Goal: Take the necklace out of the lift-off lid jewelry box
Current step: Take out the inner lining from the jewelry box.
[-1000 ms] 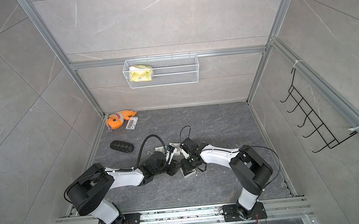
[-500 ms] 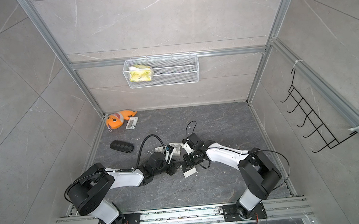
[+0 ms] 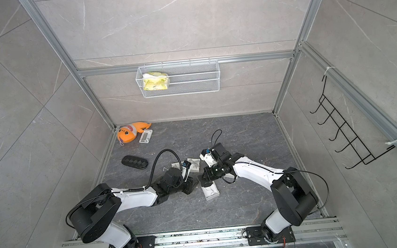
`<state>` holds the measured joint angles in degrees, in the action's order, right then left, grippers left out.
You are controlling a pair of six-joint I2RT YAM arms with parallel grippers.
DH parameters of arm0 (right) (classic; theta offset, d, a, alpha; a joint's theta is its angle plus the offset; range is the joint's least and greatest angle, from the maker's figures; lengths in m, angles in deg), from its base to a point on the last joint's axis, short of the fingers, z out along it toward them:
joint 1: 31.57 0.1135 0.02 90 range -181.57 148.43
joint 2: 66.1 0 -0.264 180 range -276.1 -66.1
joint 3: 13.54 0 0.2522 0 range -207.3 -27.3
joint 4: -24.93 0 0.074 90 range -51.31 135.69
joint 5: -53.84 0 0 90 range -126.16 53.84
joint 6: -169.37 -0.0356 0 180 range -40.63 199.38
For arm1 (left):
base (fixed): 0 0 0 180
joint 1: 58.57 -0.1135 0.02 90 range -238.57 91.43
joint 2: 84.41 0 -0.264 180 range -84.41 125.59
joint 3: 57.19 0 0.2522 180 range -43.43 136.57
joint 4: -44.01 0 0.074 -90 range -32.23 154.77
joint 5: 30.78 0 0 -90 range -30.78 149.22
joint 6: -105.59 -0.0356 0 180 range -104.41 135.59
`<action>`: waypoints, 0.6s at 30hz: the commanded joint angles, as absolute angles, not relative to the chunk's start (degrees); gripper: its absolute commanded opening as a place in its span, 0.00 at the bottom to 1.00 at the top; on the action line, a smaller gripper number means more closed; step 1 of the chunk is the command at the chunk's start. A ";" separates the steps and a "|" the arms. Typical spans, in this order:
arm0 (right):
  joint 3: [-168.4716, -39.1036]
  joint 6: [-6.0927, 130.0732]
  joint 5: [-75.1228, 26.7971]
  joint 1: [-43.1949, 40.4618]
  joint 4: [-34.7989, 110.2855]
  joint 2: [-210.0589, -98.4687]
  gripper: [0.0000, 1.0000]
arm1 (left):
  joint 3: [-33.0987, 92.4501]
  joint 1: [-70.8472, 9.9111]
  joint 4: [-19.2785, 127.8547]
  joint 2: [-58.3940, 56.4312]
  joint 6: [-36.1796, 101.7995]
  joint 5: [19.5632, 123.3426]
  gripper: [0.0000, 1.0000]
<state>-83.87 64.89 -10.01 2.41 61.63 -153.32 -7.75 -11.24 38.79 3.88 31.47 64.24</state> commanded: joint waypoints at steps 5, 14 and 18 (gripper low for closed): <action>-90.88 70.70 -12.55 2.27 66.21 -149.19 0.00 | 1.80 -12.50 55.55 -7.56 28.75 66.84 0.52; -93.48 74.00 -14.93 2.27 66.18 -147.79 0.00 | 5.65 -19.20 58.55 -13.89 33.33 81.95 0.60; -93.50 73.54 -12.69 2.40 64.18 -147.84 0.00 | 7.60 -20.74 56.68 -11.76 35.17 87.89 0.60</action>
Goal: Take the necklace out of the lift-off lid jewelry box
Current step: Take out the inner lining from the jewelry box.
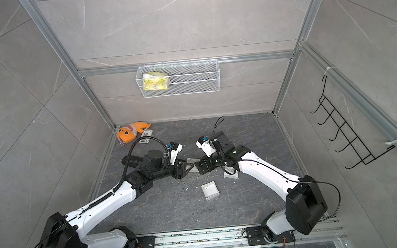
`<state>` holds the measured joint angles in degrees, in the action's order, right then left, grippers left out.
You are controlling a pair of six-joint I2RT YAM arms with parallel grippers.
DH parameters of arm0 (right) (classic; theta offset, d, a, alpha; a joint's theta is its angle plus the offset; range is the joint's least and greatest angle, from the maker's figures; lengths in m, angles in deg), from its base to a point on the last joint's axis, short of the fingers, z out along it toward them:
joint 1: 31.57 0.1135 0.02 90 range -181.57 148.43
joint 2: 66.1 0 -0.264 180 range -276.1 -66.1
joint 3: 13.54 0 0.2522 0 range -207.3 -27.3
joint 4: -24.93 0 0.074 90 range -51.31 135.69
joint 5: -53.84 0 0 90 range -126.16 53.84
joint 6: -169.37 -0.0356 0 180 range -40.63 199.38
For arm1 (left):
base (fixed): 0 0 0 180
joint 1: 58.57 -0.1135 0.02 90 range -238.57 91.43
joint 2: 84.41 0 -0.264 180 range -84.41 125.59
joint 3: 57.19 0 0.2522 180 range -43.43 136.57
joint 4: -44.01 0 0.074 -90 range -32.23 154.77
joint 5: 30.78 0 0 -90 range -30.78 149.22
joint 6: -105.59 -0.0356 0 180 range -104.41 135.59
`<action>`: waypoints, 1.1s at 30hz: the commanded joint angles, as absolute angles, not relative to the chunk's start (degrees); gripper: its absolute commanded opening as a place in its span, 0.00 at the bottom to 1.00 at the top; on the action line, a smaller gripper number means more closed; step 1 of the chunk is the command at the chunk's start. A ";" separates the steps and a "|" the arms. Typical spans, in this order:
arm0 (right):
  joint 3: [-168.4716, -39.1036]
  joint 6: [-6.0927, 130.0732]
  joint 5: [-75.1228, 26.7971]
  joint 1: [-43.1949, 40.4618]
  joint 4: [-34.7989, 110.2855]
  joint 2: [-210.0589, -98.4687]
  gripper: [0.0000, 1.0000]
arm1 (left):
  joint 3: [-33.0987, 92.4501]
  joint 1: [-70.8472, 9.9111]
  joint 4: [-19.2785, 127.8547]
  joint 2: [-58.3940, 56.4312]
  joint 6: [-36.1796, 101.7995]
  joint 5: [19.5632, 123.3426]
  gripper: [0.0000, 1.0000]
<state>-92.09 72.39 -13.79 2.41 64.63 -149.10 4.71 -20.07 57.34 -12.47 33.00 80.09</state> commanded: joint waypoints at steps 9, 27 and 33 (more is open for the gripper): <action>-92.95 73.13 -12.26 2.46 61.75 -145.69 0.00 | 11.94 -21.47 54.18 -6.01 38.43 94.29 0.55; -92.07 72.71 -11.78 2.78 60.05 -144.85 0.00 | 11.10 -23.82 45.32 -3.64 45.62 98.55 0.10; -92.69 72.49 -12.46 2.79 60.90 -144.59 0.18 | 11.07 -25.03 43.74 -3.38 46.34 98.97 0.00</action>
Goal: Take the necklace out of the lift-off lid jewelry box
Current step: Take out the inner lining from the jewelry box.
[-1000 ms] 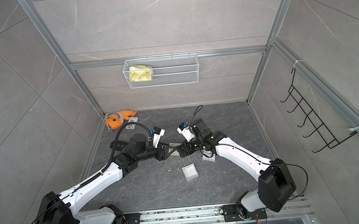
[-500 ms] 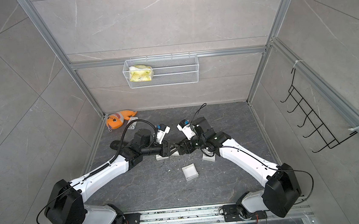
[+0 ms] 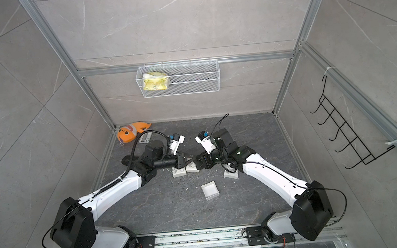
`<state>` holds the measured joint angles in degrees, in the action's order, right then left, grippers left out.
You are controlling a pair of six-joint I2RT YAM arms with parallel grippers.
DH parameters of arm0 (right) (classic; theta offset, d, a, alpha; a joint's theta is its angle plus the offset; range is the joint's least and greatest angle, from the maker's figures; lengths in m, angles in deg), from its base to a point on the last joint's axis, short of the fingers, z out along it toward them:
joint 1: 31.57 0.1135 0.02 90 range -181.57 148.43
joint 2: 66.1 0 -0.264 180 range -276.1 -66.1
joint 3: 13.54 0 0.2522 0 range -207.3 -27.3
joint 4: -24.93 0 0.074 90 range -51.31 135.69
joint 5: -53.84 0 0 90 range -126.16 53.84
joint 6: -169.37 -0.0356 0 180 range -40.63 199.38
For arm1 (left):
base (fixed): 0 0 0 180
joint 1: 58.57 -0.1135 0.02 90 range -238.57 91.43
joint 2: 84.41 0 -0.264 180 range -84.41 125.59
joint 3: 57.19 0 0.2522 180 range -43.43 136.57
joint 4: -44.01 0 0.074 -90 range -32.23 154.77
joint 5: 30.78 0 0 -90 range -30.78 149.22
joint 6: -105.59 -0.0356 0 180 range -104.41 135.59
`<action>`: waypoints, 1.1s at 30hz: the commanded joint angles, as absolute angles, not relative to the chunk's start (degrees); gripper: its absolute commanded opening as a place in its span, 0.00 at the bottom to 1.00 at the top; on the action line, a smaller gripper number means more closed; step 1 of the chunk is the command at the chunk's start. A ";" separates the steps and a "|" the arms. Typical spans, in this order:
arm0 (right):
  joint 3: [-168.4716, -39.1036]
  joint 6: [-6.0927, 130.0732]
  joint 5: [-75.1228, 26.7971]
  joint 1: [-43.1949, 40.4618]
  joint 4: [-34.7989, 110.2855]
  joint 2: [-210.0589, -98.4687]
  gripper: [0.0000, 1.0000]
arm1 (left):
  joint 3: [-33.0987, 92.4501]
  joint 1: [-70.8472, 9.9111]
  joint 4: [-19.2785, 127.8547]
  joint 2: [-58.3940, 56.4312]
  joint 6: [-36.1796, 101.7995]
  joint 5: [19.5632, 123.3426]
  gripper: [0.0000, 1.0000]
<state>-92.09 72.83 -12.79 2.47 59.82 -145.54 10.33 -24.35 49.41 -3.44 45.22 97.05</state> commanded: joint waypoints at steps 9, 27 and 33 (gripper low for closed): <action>-90.30 73.77 -10.60 1.54 60.56 -141.54 0.48 | 12.95 -28.19 42.56 -3.36 45.65 101.58 0.00; -85.61 73.49 -0.01 -0.29 52.37 -142.73 0.51 | 15.97 -30.53 42.21 -6.82 43.90 108.95 0.00; -86.09 73.25 -0.47 -0.70 52.32 -143.44 0.49 | 15.72 -30.66 42.16 -8.34 43.61 109.43 0.00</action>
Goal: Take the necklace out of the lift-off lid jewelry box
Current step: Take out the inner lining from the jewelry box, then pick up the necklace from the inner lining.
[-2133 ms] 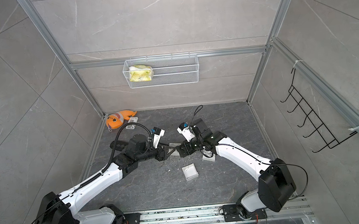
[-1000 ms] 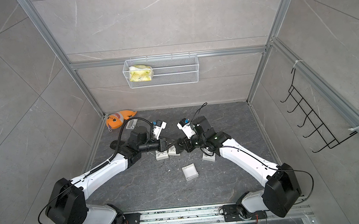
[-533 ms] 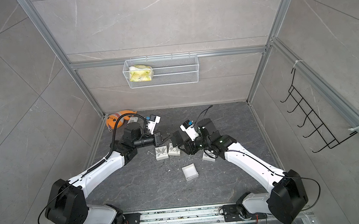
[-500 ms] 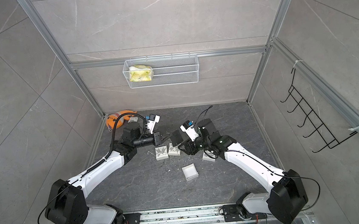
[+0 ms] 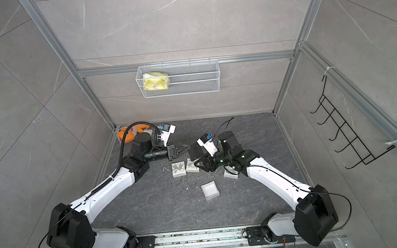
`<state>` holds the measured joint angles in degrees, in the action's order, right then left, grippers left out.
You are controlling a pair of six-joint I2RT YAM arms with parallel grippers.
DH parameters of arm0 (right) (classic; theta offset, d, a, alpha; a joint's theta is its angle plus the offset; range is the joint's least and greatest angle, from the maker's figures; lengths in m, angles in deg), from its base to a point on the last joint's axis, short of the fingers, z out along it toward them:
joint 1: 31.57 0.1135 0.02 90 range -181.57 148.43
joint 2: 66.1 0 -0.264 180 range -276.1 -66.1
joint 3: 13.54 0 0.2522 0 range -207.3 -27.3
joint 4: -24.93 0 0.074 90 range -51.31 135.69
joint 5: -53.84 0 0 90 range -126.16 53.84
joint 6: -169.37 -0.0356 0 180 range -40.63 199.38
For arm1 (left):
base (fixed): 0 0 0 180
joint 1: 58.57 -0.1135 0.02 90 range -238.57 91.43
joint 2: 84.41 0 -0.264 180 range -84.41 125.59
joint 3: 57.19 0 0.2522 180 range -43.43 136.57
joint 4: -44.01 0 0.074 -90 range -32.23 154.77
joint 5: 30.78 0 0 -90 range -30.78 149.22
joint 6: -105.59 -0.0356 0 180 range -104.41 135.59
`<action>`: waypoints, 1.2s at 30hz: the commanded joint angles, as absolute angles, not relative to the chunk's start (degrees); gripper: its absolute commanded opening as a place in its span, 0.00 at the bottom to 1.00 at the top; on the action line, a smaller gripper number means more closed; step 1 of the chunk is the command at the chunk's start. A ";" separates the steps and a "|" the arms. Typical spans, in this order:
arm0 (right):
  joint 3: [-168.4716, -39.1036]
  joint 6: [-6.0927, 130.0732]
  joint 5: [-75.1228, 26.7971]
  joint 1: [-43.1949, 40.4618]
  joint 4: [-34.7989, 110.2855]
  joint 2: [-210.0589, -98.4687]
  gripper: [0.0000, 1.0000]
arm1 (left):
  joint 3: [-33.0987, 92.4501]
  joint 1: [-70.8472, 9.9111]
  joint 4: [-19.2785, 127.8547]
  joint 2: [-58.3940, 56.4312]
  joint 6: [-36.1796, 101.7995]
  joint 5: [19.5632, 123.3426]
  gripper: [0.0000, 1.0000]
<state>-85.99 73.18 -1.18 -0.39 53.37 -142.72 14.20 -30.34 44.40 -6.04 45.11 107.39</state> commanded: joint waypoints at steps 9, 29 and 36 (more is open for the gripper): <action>-85.42 72.19 2.38 -1.14 49.74 -142.92 0.35 | 14.95 -30.79 40.20 -8.65 44.57 110.28 0.00; -85.29 73.37 2.28 -1.25 54.05 -140.42 0.00 | 11.80 -33.92 40.73 -7.62 41.80 105.62 0.00; -88.75 74.91 1.98 -1.31 57.33 -139.79 0.00 | 8.06 -34.28 40.42 -7.18 40.36 99.04 0.00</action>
